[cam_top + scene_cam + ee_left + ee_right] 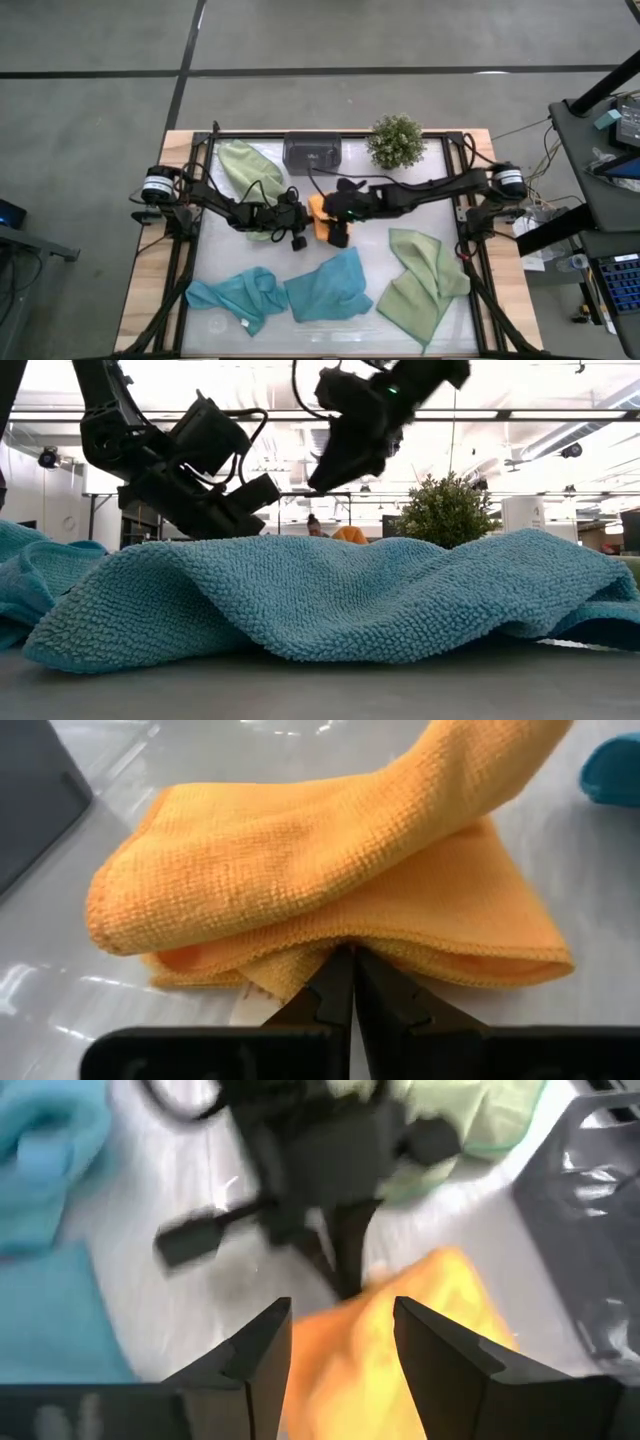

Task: Fold microfiber towels
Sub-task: Fold the orange microfiber towel

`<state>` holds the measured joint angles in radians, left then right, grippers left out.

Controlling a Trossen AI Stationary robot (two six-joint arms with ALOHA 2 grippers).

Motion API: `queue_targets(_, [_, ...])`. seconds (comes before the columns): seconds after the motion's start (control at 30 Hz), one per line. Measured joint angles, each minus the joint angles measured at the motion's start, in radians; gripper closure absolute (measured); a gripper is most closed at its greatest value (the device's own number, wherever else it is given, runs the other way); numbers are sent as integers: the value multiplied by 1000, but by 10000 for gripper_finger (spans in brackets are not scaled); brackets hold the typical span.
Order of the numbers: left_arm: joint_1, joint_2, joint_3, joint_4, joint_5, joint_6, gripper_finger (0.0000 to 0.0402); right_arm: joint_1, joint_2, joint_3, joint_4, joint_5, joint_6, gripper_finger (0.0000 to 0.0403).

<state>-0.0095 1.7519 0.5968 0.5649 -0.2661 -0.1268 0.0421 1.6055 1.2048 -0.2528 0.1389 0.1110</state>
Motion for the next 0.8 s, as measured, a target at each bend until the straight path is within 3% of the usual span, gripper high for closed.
queue_targets(0.4, [1, 1, -2, 1, -2, -52, 402, 39, -101, -345, 317, 1, 9, 239])
queue_targets(0.67, [1, 1, -2, 1, -2, -51, 402, 39, -92, -415, 423, 3, 30, 252])
queue_targets(0.8, [1, 2, -2, 1, -2, -51, 402, 39, -92, -416, 438, 65, 0, 260])
